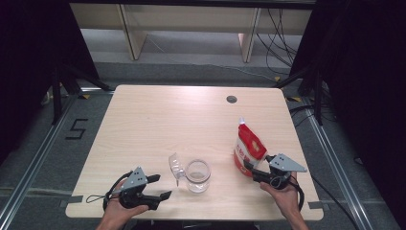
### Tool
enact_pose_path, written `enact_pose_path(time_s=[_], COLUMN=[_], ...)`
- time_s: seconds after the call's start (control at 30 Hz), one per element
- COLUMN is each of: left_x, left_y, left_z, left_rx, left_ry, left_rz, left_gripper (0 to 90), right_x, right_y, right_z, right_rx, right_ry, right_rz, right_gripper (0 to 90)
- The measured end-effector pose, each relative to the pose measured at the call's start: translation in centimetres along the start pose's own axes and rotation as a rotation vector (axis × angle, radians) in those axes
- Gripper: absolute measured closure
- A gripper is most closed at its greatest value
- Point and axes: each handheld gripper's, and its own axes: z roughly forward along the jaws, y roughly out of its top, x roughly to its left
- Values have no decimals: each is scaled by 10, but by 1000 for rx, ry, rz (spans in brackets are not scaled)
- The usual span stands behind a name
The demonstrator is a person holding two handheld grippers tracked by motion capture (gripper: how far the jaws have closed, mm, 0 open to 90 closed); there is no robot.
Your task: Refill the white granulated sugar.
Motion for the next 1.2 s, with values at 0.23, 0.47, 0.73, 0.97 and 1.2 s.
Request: enact_pose_path(time_s=[0.23,0.47,0.73,0.97,1.2], left_x=[-2,-2,-3,-1,-2], left_y=[-1,-1,-1,-1,-1], left_z=[1,1,2,2,3], left_rx=[-10,-5,2,4,5], left_ry=[-4,-9,-6,-15,-16], left_rz=[-4,-5,-8,17,17], left_gripper=[259,259,259,259,259], right_x=[11,18,14,9,7], right_y=[-3,-5,-6,-9,-8], right_z=[6,11,14,21,23], right_rx=[-21,-5,-15,-38,-37], right_ry=[-60,-100,-75,-78,-52], right_rz=[19,32,34,19,11], right_gripper=[306,266,241,254,296])
